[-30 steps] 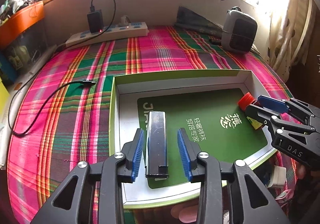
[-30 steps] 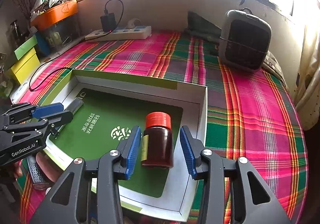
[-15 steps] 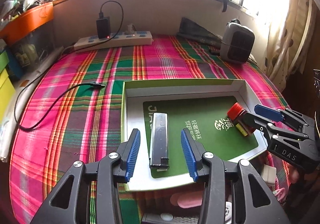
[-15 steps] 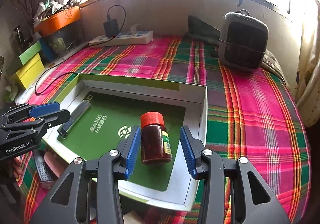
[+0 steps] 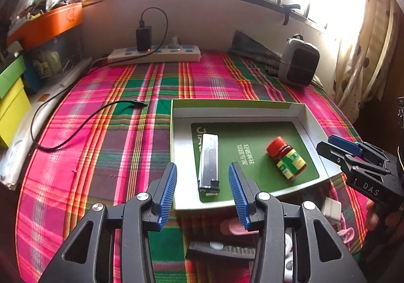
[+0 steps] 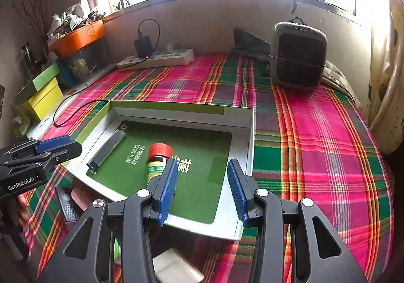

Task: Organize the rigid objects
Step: 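Withdraw both tools from the tray back toward the remaining items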

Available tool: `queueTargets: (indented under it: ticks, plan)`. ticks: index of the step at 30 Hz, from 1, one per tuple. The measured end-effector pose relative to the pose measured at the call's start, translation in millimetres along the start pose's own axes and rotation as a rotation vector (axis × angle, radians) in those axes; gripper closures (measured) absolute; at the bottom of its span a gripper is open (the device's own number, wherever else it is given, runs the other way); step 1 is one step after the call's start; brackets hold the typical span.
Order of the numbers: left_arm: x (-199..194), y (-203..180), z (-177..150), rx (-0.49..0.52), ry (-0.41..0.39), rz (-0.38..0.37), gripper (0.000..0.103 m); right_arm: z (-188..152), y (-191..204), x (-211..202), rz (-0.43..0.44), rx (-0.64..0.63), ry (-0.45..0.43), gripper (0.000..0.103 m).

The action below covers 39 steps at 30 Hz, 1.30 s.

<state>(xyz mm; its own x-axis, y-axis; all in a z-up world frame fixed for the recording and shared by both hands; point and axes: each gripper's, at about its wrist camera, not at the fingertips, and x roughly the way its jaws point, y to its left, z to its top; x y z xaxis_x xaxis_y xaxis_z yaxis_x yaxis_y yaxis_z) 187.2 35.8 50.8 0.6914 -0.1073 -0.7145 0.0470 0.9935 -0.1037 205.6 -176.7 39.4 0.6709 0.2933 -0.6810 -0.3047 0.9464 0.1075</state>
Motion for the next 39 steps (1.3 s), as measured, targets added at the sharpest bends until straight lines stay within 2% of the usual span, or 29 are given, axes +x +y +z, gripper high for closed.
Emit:
queueTargets:
  ticks: [10, 20, 29, 39]
  plan:
    - [-19.9, 12.3, -19.4, -0.045, -0.011, 0.001, 0.057, -14.7, 1.9, -25.0, 0.017, -0.003, -0.025, 0.060]
    - [-33.1, 17.5, -35.5, -0.079, -0.006, -0.023, 0.055, -44.6, 3.3, -50.6, 0.058, -0.029, -0.020, 0.060]
    - [-40.1, 4.0, -52.0, -0.058, 0.016, -0.067, 0.053, -73.8, -1.4, -71.4, 0.118, -0.025, 0.000, 0.060]
    - [-39.2, -14.1, -67.4, -0.028, 0.054, -0.078, 0.053, -99.3, 3.1, -77.1, 0.124, -0.079, 0.036, 0.059]
